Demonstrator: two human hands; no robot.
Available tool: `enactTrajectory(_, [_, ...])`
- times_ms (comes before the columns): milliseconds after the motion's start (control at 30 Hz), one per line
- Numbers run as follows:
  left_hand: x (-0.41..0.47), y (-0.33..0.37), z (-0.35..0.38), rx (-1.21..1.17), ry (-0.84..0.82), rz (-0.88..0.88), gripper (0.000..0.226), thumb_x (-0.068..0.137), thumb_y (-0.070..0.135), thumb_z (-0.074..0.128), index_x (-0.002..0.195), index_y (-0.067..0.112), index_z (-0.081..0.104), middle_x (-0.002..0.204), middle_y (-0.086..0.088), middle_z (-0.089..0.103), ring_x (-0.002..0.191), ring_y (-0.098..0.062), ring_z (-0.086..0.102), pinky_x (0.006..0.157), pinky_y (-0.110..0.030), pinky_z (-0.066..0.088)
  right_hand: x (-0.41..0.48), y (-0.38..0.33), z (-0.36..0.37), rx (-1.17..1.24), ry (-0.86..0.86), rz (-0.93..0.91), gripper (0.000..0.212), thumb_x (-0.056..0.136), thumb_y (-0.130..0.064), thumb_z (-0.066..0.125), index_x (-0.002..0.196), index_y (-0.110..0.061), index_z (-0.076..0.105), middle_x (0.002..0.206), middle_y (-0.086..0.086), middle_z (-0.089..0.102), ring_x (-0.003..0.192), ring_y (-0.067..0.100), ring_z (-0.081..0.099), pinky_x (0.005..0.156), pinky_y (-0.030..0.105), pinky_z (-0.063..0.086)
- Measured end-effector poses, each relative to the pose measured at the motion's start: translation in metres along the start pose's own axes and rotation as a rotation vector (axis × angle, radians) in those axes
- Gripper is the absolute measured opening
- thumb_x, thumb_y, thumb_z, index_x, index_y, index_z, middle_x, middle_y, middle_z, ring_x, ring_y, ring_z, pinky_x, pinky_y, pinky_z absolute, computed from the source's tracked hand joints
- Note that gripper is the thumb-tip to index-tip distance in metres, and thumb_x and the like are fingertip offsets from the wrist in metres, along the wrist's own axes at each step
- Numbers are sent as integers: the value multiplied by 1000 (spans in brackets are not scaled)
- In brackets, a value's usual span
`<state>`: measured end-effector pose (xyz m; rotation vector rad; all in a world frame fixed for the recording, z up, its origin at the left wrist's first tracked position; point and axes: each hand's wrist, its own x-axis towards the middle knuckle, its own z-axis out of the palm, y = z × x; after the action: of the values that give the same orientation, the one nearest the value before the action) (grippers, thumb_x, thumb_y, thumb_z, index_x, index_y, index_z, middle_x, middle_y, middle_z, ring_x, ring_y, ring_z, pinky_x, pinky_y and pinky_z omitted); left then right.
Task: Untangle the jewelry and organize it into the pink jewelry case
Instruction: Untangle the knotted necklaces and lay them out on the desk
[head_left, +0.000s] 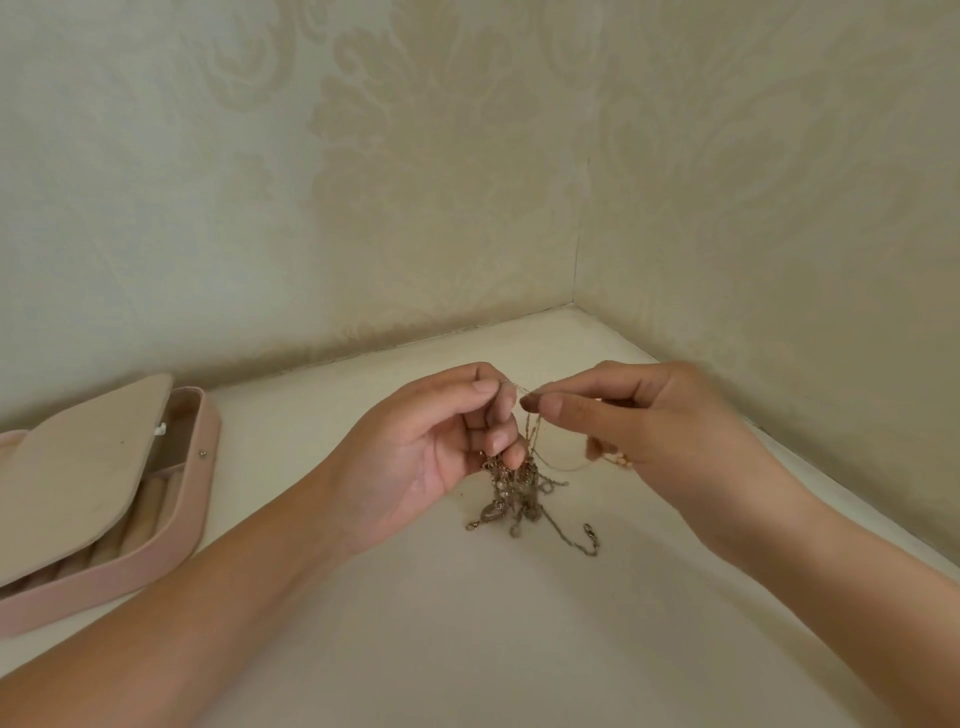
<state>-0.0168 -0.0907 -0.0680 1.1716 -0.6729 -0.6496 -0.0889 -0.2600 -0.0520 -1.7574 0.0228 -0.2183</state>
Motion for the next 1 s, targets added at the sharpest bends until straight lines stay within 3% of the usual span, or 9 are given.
enactTrajectory(100, [1,-1,-2,2,62,44,31,82,18,52,51,17,55,54,0,47,59,-17,53,67,-25,48,2,2,-5,82,0,86,10,81,-23,69,77,-23,79,91,-12,74,93,8,67,90,24,49])
enactTrajectory(167, [2,1,-4,6,122,77,34,79,19,55,45,18,50,51,0,45,59,-16,52,68,-24,48,5,2,-9,156,27,133,18,85,-19,63,72,-16,76,89,-9,73,96,11,66,97,36,47])
enactTrajectory(300, [5,6,-5,-169,239,138,42,80,14,50,38,17,45,41,1,39,47,-12,45,57,-21,48,10,-2,-18,696,18,265,12,80,-10,52,68,-8,56,74,6,60,78,23,60,90,40,54])
enactTrajectory(400, [4,9,-4,-297,217,123,36,73,13,69,42,16,50,38,4,36,41,-10,41,53,-21,48,8,-4,-14,920,-104,288,19,77,-17,51,58,-12,52,66,5,53,66,20,59,84,37,56])
enactTrajectory(500, [1,11,-4,-330,171,46,16,66,24,70,58,11,65,36,8,30,32,-5,35,52,-21,50,5,-6,-4,940,-176,285,27,79,-22,56,53,-15,53,62,1,49,64,17,59,76,33,58])
enactTrajectory(567, [-1,11,-2,-312,97,6,15,70,23,76,72,9,72,38,11,27,31,-2,32,49,-19,47,3,-5,2,973,-219,303,27,82,-23,57,56,-14,55,60,0,44,60,15,54,70,31,57])
enactTrajectory(633, [-2,9,-1,-251,72,-29,15,77,24,69,78,10,75,40,12,27,30,0,29,46,-18,43,2,-2,9,972,-286,332,26,86,-24,56,62,-13,59,57,-3,36,53,11,43,65,27,54])
enactTrajectory(833, [-4,10,-1,-193,-37,-12,21,70,35,75,69,16,67,59,7,46,47,-3,40,42,-15,38,5,3,16,873,-234,400,18,78,-24,62,67,-12,68,53,-8,26,40,4,26,49,16,37])
enactTrajectory(1000, [-2,12,-1,-104,54,-42,6,70,17,73,69,16,67,74,1,58,53,-5,44,43,-14,37,7,-5,5,962,-120,356,22,77,-24,61,58,-12,61,52,-6,32,39,4,25,35,13,29])
